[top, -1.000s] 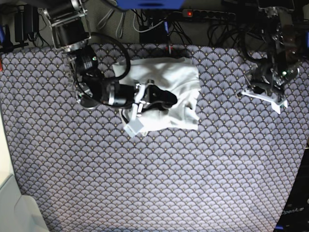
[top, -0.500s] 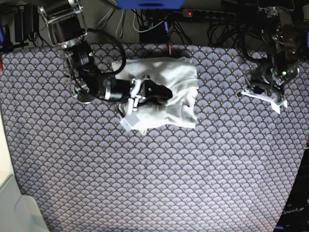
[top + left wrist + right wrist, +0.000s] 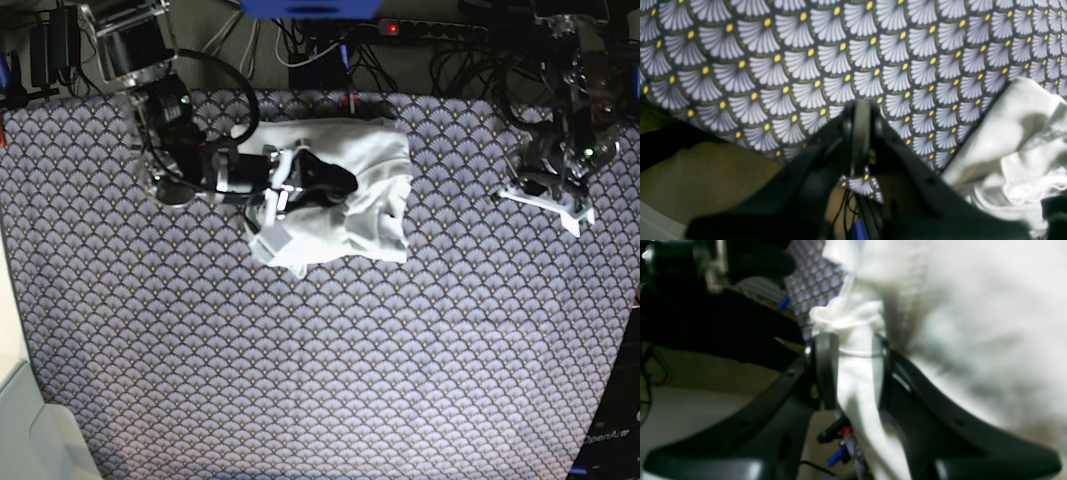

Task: Fold the T-shirt properly
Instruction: 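Press the folded end down with the right gripper and release, then withdraw the right gripper and move the left gripper to the shirt side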

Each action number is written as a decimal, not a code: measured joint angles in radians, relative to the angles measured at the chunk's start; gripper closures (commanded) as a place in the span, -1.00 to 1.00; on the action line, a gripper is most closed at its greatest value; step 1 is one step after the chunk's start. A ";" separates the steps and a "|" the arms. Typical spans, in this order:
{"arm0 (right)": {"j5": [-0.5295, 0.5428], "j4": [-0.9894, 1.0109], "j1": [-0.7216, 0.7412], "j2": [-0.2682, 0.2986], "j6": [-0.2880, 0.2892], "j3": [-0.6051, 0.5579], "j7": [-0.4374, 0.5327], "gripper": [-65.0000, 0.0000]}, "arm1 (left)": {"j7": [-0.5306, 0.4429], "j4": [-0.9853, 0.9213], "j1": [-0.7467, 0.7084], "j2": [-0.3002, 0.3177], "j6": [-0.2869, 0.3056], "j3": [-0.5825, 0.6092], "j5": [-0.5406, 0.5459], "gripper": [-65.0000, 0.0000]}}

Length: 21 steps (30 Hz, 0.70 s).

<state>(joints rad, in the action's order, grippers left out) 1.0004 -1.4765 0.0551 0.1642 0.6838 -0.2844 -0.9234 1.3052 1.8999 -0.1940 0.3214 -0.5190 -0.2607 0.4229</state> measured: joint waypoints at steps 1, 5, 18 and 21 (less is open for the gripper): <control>0.007 -0.049 0.000 0.008 0.002 0.000 0.005 0.44 | -0.003 0.000 -0.001 0.000 0.000 0.000 0.000 0.99; 0.014 -0.197 0.008 0.024 0.008 0.000 0.008 0.44 | -0.003 0.000 -0.006 0.000 0.000 -0.001 0.001 0.99; 0.010 -0.018 0.161 0.093 0.007 0.003 0.004 0.44 | -0.001 0.005 -0.027 0.000 0.002 -0.003 -0.001 0.99; 0.011 0.000 0.158 0.097 0.007 0.003 0.009 0.44 | -0.003 0.011 -0.025 0.000 0.003 -0.003 0.000 0.99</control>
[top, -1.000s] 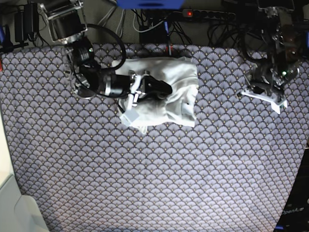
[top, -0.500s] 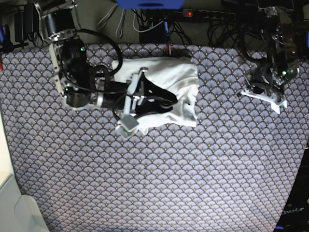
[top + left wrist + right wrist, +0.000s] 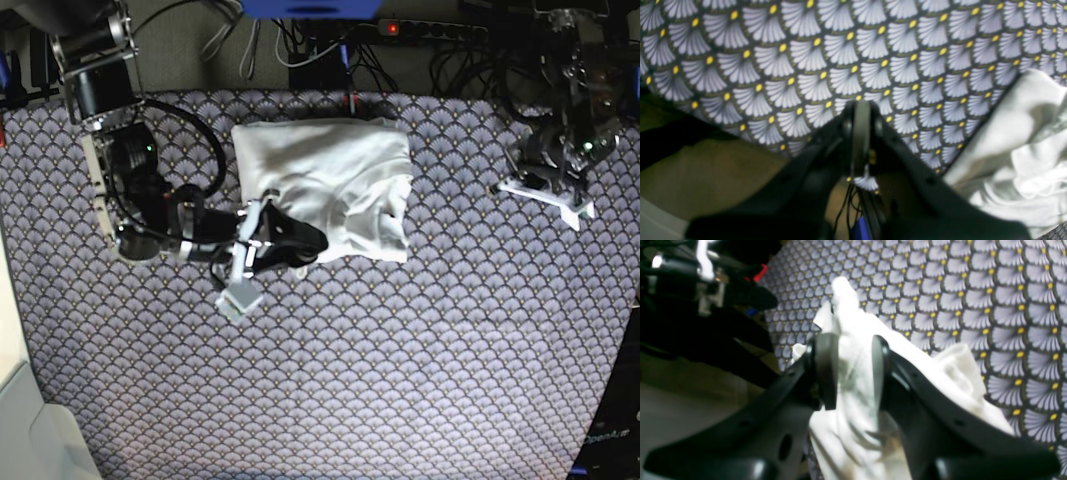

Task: Fold the T-shirt properly
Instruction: 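Withdraw the right gripper and move the left gripper to the shirt side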

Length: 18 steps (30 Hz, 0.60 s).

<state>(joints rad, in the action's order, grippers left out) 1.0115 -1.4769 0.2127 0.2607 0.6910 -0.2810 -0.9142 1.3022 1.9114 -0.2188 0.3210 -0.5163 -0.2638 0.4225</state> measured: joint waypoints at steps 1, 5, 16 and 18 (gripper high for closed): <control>0.000 0.004 -0.001 0.000 0.000 0.000 0.000 0.44 | 0.000 0.000 0.000 0.000 0.000 0.000 0.000 0.99; 0.008 0.100 0.004 -0.004 0.001 -0.004 0.017 0.44 | 0.000 0.000 -0.002 0.000 0.000 0.000 0.000 0.99; 0.025 0.296 0.020 -0.030 0.008 -0.026 0.119 0.44 | 0.000 0.000 0.000 -0.002 0.000 0.000 0.000 0.98; 0.025 0.296 0.022 -0.031 0.008 -0.052 0.123 0.44 | 0.000 0.000 0.000 -0.003 0.000 0.000 0.001 0.97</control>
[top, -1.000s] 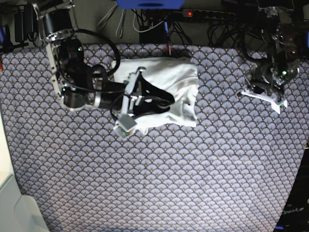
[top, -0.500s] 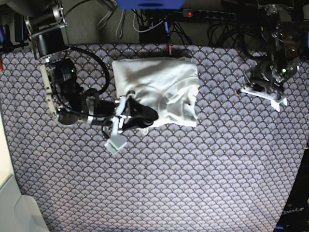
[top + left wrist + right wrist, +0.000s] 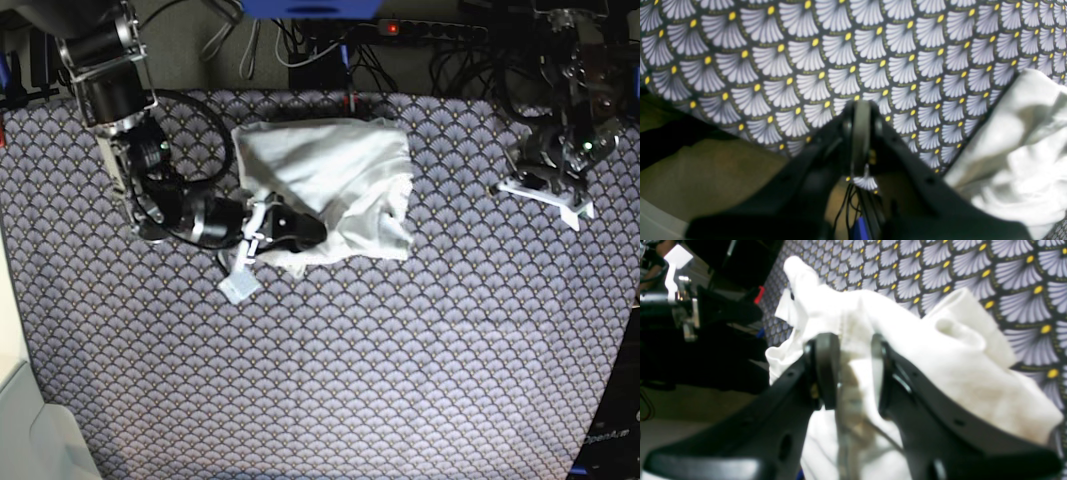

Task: Fold the T-shirt properly
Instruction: 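Withdraw the right gripper and move the left gripper to the shirt side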

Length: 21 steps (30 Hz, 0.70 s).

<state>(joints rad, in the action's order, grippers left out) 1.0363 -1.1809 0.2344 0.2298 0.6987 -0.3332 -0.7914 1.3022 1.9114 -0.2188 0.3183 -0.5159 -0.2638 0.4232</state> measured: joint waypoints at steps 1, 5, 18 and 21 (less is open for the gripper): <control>0.000 -0.003 0.000 -0.001 0.000 -0.006 -0.002 0.44 | 0.000 0.000 0.000 0.000 0.000 0.000 0.000 0.97; -0.034 -0.129 -0.019 0.017 -0.019 -0.008 -0.048 0.44 | 0.000 0.000 -0.003 0.000 0.003 0.003 0.053 0.97; -0.024 -0.489 -0.135 0.130 -0.004 0.131 -0.133 0.43 | -0.020 0.002 -0.004 -0.002 0.013 -0.004 0.391 0.85; -0.022 -0.493 -0.146 0.159 -0.005 0.154 -0.145 0.44 | -0.073 0.002 0.004 -0.005 0.018 -0.029 0.517 0.67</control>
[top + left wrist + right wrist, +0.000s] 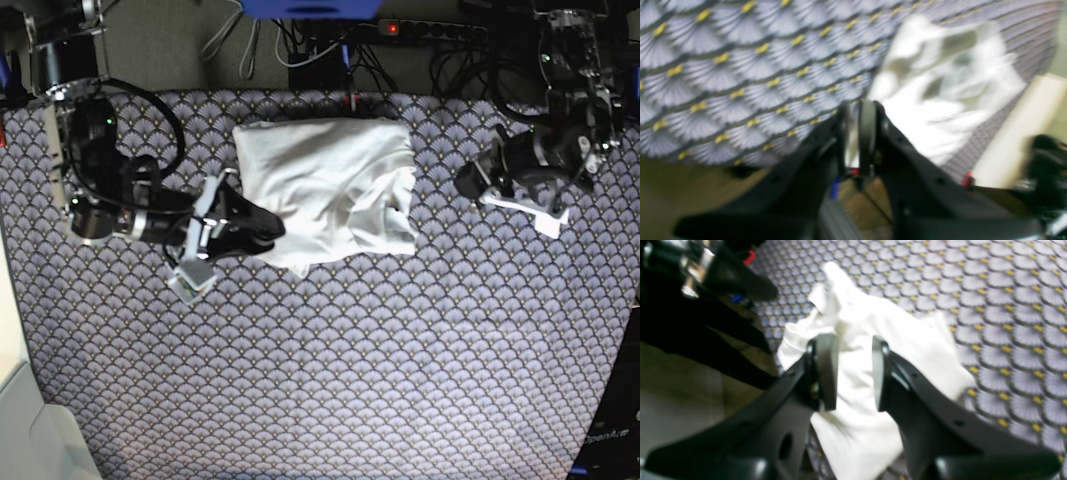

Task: Fold the T-shirt properly
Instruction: 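Withdraw the right gripper and move the left gripper to the shirt side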

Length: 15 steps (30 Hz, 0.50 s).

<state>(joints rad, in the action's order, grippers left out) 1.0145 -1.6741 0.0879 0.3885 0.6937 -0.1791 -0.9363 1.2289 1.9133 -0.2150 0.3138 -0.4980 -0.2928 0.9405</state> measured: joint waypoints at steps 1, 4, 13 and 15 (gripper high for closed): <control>0.000 0.000 -0.003 0.003 0.000 0.007 -0.013 0.44 | -0.004 0.000 0.000 0.001 0.003 -0.015 0.045 0.56; 0.003 -0.001 -0.012 0.011 0.001 0.027 -0.053 0.44 | -0.007 0.000 -0.003 -0.001 0.005 -0.082 0.187 0.21; 0.000 -0.001 -0.016 0.016 0.001 0.100 -0.119 0.44 | 0.018 -0.068 0.031 -0.025 0.005 -0.104 0.296 -0.17; 0.003 -0.002 -0.017 0.016 0.001 0.100 -0.119 0.44 | 0.048 -0.098 0.065 -0.001 0.005 -0.052 0.303 -0.21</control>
<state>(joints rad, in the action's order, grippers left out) 1.0176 -1.6756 0.0708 0.4042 0.6945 -0.0788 -1.0557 1.2774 1.8153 -0.1501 0.3130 -0.4927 -0.3450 1.2438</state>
